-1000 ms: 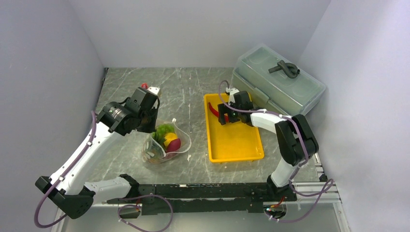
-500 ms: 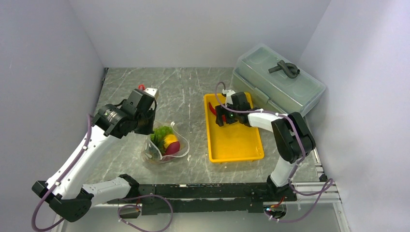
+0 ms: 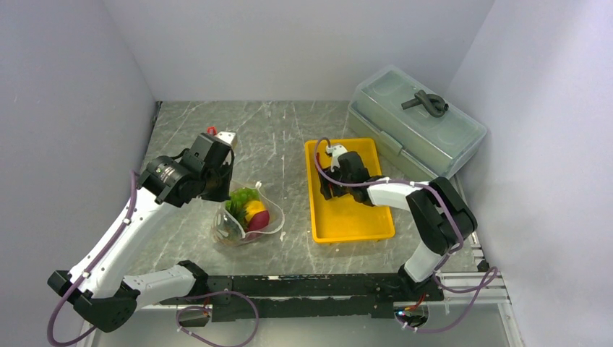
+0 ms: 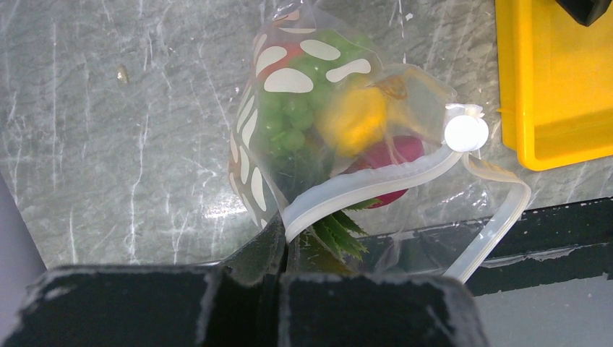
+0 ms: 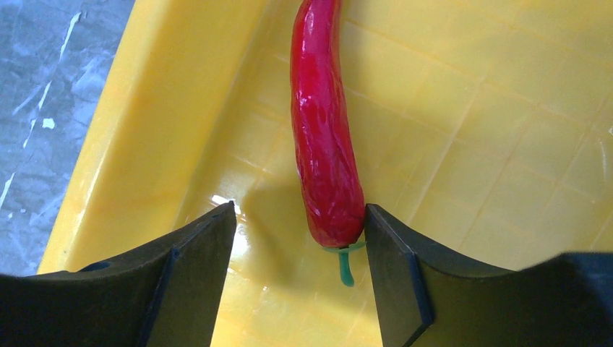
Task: Place the food in the zip-top bag and seal the zipper
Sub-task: Pick up the fake vegetable from the bin.
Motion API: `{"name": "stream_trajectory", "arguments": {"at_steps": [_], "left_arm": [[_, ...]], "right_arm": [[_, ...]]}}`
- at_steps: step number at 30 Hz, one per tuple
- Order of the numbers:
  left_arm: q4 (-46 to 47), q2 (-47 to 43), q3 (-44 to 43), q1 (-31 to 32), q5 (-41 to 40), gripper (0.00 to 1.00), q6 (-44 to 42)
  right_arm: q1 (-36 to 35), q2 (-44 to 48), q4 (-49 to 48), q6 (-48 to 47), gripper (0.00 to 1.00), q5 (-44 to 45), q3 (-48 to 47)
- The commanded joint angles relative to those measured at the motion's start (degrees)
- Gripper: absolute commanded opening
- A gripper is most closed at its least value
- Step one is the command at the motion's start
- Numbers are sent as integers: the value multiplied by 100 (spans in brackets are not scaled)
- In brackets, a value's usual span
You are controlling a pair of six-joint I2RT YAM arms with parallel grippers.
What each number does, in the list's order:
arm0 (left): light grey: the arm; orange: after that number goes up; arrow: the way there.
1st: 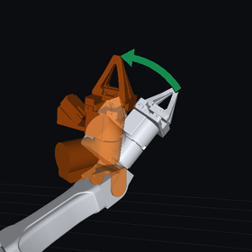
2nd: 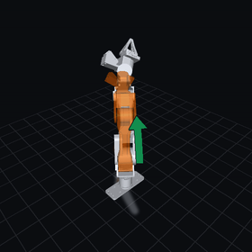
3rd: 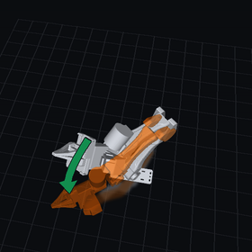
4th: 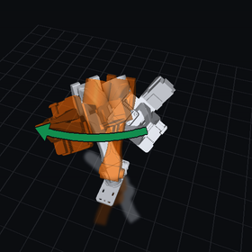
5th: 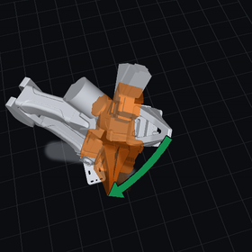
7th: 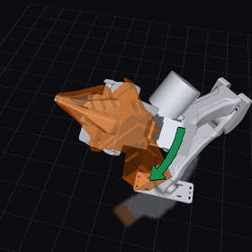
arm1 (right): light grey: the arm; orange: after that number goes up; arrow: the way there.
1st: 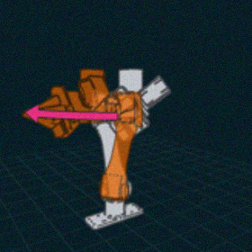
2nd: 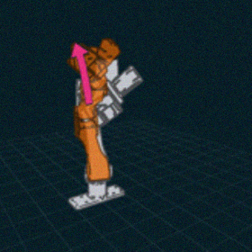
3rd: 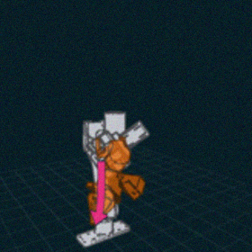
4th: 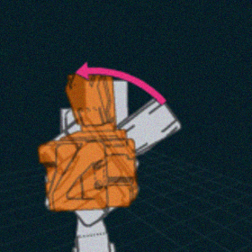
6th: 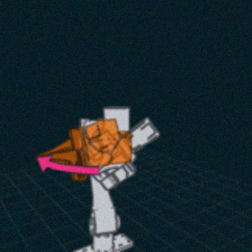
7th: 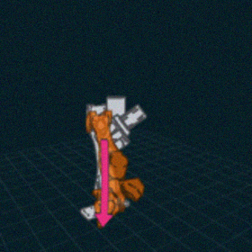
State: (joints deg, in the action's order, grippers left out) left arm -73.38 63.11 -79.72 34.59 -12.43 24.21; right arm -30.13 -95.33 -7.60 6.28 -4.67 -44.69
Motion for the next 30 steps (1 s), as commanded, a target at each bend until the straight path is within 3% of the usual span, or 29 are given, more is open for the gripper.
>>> {"name": "stream_trajectory", "arguments": {"at_steps": [1, 9, 24, 30], "left_arm": [[182, -90, -198, -16, 84, 0, 93], [115, -57, -273, -14, 57, 0, 86], [165, 16, -186, -18, 55, 0, 119], [202, 32, -134, -14, 69, 0, 128]], "right_arm": [[-149, 49, -406, 205, 67, 453, 151], [-212, -173, -956, 250, 57, 888, 250], [-468, -480, -2100, 287, 52, 1203, 826], [-716, -470, -2383, 416, 48, 1718, 1121]]}}
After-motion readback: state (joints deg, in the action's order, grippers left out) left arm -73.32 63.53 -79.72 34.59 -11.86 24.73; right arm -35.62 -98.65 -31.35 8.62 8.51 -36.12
